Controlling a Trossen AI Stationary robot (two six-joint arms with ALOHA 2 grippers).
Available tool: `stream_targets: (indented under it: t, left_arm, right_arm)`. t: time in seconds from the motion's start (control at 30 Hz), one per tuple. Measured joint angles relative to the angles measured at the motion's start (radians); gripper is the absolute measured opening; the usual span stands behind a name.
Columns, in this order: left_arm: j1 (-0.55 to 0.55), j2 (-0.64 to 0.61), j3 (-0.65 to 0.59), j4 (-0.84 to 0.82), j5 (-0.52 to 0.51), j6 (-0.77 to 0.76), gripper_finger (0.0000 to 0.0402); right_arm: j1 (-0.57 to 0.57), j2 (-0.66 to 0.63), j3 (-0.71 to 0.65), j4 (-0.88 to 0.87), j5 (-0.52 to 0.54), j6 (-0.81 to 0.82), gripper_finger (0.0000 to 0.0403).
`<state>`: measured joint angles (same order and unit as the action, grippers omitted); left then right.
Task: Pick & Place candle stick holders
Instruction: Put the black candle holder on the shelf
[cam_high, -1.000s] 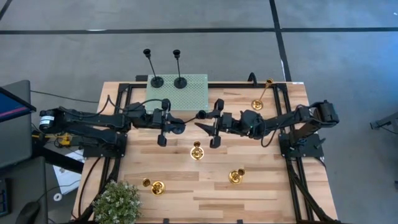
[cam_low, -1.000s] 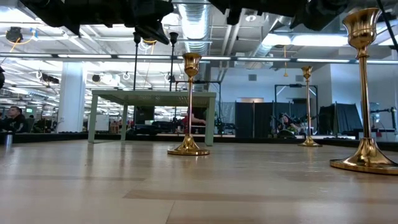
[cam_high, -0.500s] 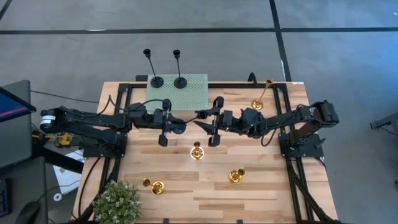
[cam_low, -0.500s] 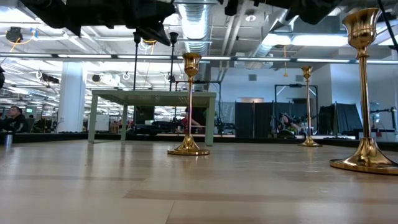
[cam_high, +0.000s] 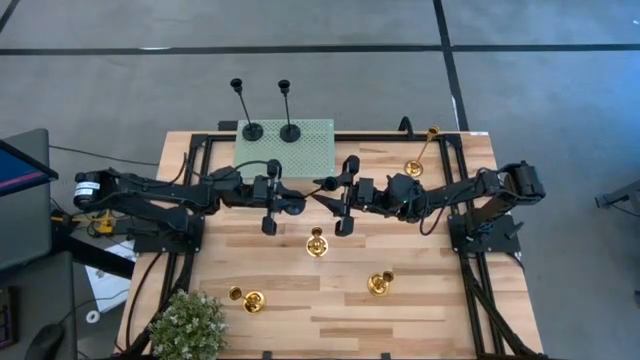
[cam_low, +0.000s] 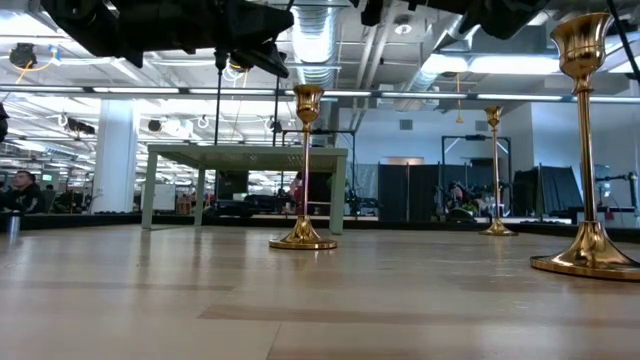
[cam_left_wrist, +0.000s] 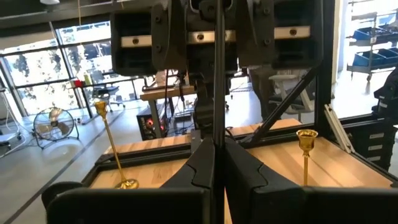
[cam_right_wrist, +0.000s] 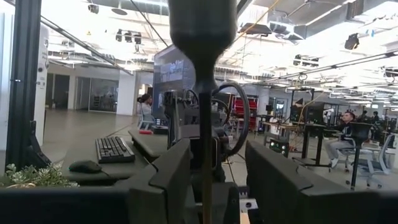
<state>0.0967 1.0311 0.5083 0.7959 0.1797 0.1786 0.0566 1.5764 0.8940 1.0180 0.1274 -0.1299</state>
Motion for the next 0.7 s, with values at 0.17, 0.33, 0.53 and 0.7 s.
stream_targets:
  t: [0.17,0.33,0.53,0.7]
  left_arm:
    - [0.0,0.01,0.0,0.024,0.0,0.0,0.0013]
    - [0.0,0.011,0.0,0.029,-0.001,0.0,0.0013]
    - [0.0,0.011,0.0,0.032,-0.003,-0.003,0.0013]
    - [0.0,0.011,0.0,0.032,0.0,-0.004,0.0019]
  right_arm:
    - [0.0,0.0,0.0,0.0,0.0,0.0,0.0118]
    - [0.0,0.0,0.0,0.0,-0.002,0.0,0.0058]
    - [0.0,0.0,0.0,0.0,-0.003,-0.019,0.0009]
    - [0.0,0.0,0.0,0.0,-0.002,-0.034,0.0005]
